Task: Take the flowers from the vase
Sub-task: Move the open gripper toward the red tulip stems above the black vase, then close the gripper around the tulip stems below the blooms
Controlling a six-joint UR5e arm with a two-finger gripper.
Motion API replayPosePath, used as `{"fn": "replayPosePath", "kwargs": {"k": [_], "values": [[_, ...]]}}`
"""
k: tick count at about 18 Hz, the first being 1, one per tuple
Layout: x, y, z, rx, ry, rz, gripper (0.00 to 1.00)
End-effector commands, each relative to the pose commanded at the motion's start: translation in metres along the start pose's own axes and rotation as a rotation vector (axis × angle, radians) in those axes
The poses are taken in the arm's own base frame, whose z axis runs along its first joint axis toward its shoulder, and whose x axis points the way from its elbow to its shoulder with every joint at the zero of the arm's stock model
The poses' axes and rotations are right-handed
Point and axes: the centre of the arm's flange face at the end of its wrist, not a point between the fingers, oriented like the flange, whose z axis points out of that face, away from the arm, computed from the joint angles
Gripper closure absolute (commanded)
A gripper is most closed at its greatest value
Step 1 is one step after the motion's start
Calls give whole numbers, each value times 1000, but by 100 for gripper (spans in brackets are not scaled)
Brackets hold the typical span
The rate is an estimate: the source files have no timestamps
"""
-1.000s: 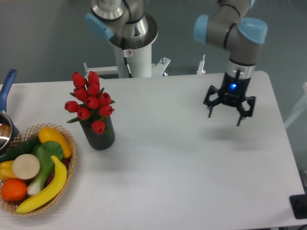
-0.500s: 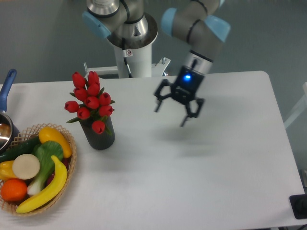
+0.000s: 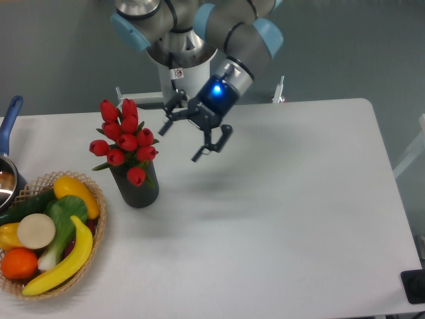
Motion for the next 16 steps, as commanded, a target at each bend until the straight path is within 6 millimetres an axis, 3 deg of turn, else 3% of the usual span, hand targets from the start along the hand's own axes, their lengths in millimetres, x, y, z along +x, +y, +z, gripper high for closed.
{"fn": "replayPosePath", "kwargs": {"k": [4, 10, 11, 12, 16], "values": [[16, 4, 16, -3, 47, -5, 0], [21, 1, 26, 22, 81, -7, 0], [20, 2, 26, 19, 80, -8, 6], [21, 1, 26, 16, 79, -5, 20], [21, 4, 27, 7, 79, -11, 88]]}}
